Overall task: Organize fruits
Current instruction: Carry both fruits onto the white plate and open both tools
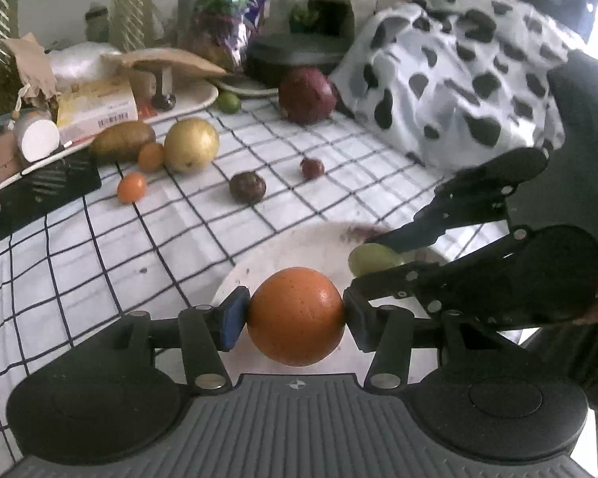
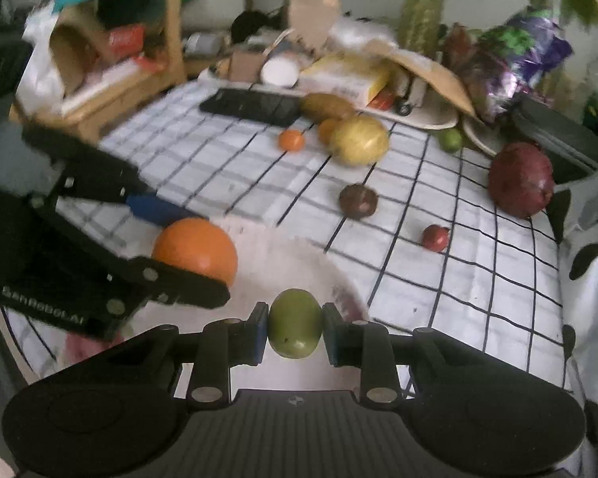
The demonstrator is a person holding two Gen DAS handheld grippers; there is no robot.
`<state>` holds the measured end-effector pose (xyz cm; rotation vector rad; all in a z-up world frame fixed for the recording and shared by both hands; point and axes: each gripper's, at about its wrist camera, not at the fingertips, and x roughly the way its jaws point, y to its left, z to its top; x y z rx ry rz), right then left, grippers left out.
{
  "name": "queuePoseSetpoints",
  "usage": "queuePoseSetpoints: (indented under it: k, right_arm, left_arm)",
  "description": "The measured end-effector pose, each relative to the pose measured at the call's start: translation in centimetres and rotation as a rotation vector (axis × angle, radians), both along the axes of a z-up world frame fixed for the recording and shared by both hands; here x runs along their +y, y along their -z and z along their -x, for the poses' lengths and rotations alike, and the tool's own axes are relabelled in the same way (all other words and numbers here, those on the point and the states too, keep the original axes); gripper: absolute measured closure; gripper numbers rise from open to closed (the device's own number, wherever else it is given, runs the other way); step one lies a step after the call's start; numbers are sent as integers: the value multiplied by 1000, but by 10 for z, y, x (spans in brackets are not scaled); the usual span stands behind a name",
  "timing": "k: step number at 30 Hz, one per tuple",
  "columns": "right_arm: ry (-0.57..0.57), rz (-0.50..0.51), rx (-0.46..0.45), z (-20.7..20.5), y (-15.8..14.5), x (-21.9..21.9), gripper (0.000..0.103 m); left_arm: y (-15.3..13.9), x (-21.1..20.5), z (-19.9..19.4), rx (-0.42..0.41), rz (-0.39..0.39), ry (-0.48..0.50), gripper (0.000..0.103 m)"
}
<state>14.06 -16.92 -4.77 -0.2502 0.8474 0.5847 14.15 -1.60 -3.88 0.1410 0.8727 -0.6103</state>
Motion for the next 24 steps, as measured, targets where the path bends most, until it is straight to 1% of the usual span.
queuePoseSetpoints:
  k: [2, 8, 10, 12, 14, 16, 17, 18, 20, 21, 23, 24]
  right_arm:
    - [-18, 35, -5, 1, 4, 4, 73]
    - [-63, 88, -15, 4, 10, 10, 73]
    - [-74, 103, -25, 7, 11, 11, 71]
    - [-87, 107, -25, 8, 11, 12, 62]
    - [-93, 114, -32, 10, 11, 12, 51]
    - [-95, 121, -41, 13, 10, 12, 46]
    - [-93, 121, -45, 14, 10, 11, 40]
    - [-89, 121, -52, 16, 8, 11, 38]
    - [-80, 118, -67, 20, 5, 9, 32]
    - [-74, 112, -72, 22, 3, 8, 31]
    - [-55, 99, -85, 26, -1, 6, 21]
    - [-45, 94, -93, 29, -4, 4, 19]
  left_arm:
    - [4, 1, 0, 2, -10, -2, 53]
    - [7, -1, 0, -11, -28, -6, 52]
    - [6, -1, 0, -11, -30, -10, 52]
    - [6, -2, 0, -9, -35, -11, 52]
    - [5, -2, 1, -4, -39, -13, 52]
    - [4, 0, 2, 1, -41, -20, 51]
    - [4, 0, 2, 2, -40, -22, 49]
    - [3, 1, 3, 3, -33, -23, 43]
    - [0, 3, 7, -2, -19, -28, 36]
    - [-2, 4, 9, -8, -16, -32, 34]
    - [-6, 6, 13, -16, -5, -46, 32]
    - [-8, 8, 16, -21, 4, -53, 32]
